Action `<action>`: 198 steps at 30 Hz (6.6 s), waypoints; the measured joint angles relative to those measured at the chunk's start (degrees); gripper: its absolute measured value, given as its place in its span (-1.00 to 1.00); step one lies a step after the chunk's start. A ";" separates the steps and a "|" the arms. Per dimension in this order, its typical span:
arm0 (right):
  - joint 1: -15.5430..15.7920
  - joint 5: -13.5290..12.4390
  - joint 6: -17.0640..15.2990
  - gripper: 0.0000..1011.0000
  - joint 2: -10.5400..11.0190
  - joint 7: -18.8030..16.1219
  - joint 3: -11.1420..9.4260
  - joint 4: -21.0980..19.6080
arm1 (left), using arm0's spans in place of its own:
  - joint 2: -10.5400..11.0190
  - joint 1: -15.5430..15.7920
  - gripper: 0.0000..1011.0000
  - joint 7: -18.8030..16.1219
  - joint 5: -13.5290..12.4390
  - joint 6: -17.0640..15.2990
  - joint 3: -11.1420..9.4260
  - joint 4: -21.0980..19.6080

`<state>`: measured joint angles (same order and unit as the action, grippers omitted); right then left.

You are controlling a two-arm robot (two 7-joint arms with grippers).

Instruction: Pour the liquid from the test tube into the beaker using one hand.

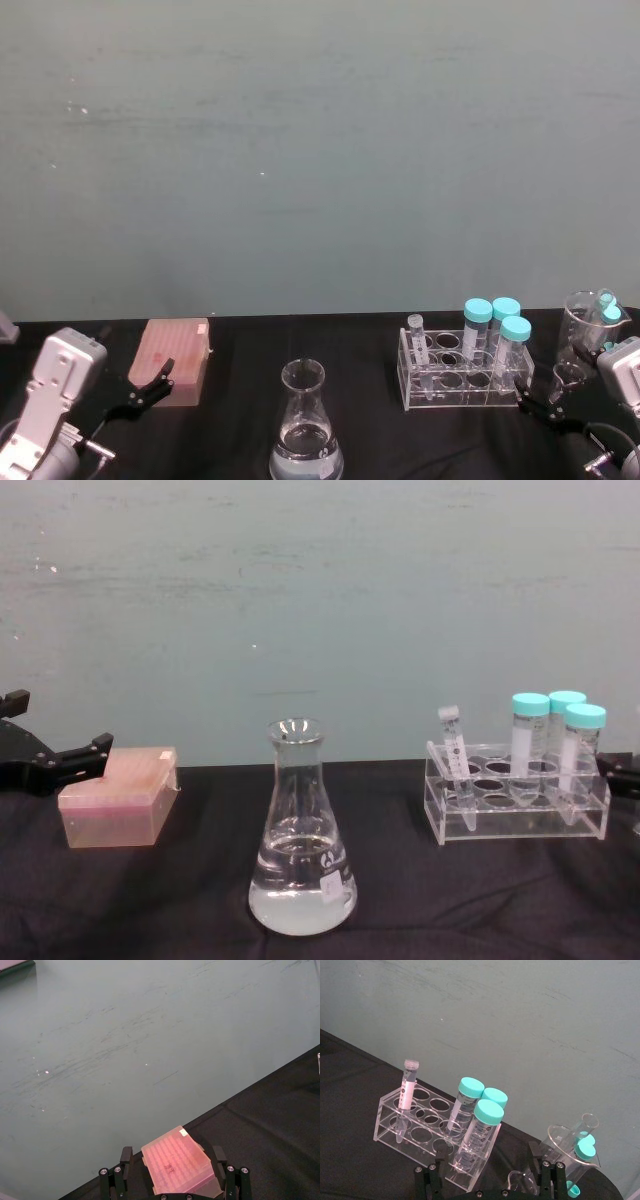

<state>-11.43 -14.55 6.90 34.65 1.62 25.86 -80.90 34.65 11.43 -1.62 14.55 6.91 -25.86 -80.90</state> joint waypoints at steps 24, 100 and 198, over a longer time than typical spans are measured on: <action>0.00 0.00 0.00 0.98 0.00 0.00 0.00 0.00 | 0.00 0.00 0.98 0.00 0.00 0.00 0.00 0.00; 0.00 0.00 0.00 0.98 0.00 0.00 0.00 0.00 | 0.00 0.00 0.98 0.00 0.00 0.00 0.00 0.00; -19.66 5.68 -12.91 0.98 -22.02 -16.97 -0.90 22.14 | 0.00 0.00 0.98 0.00 0.00 0.00 0.00 0.00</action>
<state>-31.09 -8.87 -6.01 12.63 -15.35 24.96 -58.76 34.64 11.43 -1.62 14.55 6.91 -25.86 -80.90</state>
